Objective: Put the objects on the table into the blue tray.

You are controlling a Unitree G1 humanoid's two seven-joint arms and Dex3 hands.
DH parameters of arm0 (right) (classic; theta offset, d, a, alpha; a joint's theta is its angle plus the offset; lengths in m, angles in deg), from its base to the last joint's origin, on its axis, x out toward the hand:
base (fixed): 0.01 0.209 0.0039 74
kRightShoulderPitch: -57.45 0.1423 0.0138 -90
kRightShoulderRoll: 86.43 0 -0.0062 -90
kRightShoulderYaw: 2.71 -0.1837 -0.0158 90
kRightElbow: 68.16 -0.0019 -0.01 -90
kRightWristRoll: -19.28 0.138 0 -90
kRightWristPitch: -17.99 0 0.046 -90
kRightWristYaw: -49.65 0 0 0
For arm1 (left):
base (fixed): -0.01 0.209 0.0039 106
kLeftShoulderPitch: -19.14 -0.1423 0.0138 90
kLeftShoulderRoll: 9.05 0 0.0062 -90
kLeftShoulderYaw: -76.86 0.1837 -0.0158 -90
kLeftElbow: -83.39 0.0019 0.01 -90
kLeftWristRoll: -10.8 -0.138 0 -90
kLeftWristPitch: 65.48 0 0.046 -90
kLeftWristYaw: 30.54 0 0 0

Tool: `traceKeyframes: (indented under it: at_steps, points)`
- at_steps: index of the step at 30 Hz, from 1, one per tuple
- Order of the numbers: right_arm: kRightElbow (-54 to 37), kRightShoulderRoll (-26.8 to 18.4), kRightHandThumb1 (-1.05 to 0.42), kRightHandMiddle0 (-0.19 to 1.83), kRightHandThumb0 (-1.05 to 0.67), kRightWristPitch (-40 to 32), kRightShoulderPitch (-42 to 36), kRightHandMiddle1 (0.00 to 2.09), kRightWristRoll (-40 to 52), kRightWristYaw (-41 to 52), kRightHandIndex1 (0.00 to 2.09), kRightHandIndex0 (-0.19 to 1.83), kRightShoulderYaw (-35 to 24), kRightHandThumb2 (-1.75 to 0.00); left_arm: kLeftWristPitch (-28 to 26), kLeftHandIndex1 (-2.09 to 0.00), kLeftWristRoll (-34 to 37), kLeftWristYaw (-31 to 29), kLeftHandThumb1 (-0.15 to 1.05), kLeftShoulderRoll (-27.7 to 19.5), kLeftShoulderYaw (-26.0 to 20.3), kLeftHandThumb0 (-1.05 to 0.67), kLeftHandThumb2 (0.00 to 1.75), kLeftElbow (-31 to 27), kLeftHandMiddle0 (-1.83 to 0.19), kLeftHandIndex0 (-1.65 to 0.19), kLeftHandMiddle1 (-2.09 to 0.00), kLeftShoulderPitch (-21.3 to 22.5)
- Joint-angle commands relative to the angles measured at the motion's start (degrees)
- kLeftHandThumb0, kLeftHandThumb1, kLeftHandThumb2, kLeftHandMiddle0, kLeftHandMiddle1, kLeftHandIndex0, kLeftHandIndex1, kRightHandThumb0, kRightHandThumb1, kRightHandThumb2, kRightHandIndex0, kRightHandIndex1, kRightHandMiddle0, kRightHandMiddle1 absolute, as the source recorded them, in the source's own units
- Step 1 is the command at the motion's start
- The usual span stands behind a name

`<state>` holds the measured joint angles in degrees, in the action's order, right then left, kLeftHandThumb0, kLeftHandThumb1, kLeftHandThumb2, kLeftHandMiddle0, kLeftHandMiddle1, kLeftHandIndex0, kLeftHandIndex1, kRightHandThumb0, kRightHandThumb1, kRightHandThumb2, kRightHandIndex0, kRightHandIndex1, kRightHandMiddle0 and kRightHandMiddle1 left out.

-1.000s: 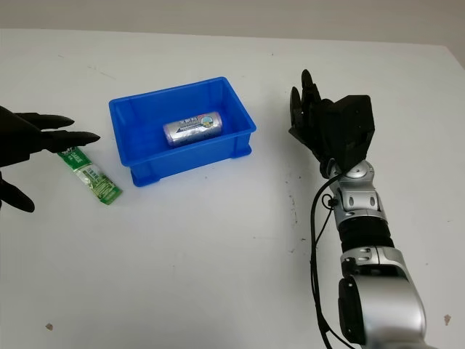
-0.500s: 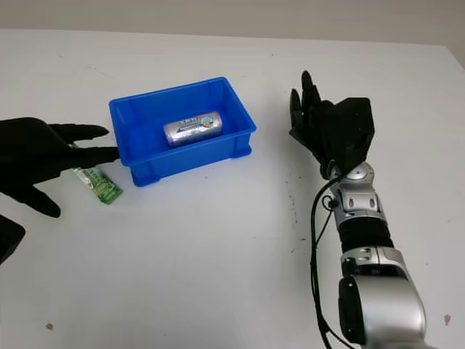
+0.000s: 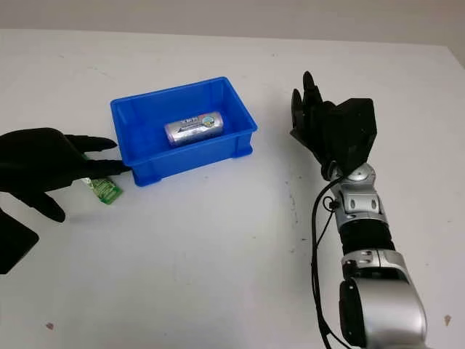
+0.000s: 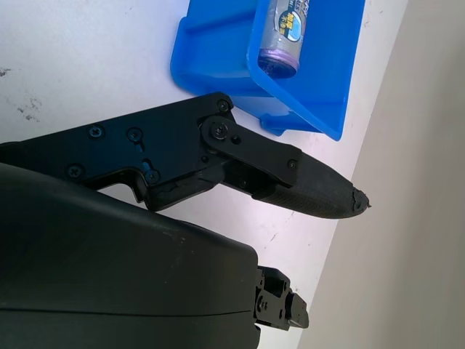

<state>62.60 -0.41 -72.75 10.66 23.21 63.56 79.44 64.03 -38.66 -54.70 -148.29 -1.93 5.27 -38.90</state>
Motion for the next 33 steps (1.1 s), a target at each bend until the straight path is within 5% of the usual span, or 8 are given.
traceKeyframes:
  at_steps: [1,5,7,8,15,19,28,33]
  points:
    - [-1.3,0.0,-1.05,-0.19,-0.74,0.1,-0.4,0.0,0.5,0.2,0.0,-0.19,-0.5,-0.81,2.0,-0.14,-3.5,6.5,0.89,1.1,1.5,-0.37,0.06,2.1,-0.26,-0.29,-0.1,1.0]
    - [-1.2,-0.2,-1.05,-0.19,-0.73,0.2,-0.4,0.0,0.7,0.7,0.0,-0.19,-0.4,-0.81,5.4,-0.61,-15.6,27.1,1.03,1.6,5.9,0.06,0.1,8.6,-0.51,-0.39,-0.21,4.1]
    - [-1.3,-0.4,-1.05,-0.19,-0.73,0.1,-0.5,0.0,0.8,1.0,0.0,-0.19,-0.4,-0.81,5.3,-1.51,-21.4,35.7,1.04,1.9,9.0,-0.01,0.09,11.6,-0.34,-0.26,-1.6,6.3]
    - [-1.5,-0.5,-1.05,-0.19,-0.73,-0.1,-0.5,0.0,1.0,1.2,0.0,-0.19,-0.5,-0.81,4.9,-1.65,-24.0,39.5,1.04,2.0,10.5,-0.03,0.08,13.0,-0.35,-0.25,-1.84,7.3]
    - [-2.5,-1.0,-1.05,-0.19,-0.75,-1.2,-0.8,0.0,1.5,2.0,0.0,-0.19,-0.6,-0.79,0.8,-2.08,-32.4,52.2,1.05,4.1,18.1,-0.07,0.12,22.8,-0.75,-0.16,-2.09,12.3]
    - [-3.0,-1.0,-1.05,-0.19,-0.73,-1.1,-1.0,0.0,2.2,3.1,0.0,-0.19,-0.8,-0.8,-0.5,-2.09,-31.3,50.7,1.05,4.9,20.1,-0.2,0.11,26.2,-1.18,-0.33,-2.09,13.3]
    - [-3.8,-0.9,-1.05,-0.19,-0.72,-1.1,-1.2,0.0,2.6,4.0,0.0,-0.19,-1.0,-0.79,-0.7,-2.0,-19.4,34.5,1.05,5.0,17.8,-0.52,0.14,22.7,-1.3,-0.14,-2.09,11.6]
    - [-3.6,-1.0,-1.05,-0.19,-0.71,-1.5,-1.1,0.0,2.6,4.1,0.0,-0.19,-1.0,-0.79,-5.7,-2.09,10.4,7.7,1.05,5.7,8.1,-0.44,0.19,10.9,-1.1,-0.46,-2.09,5.6]
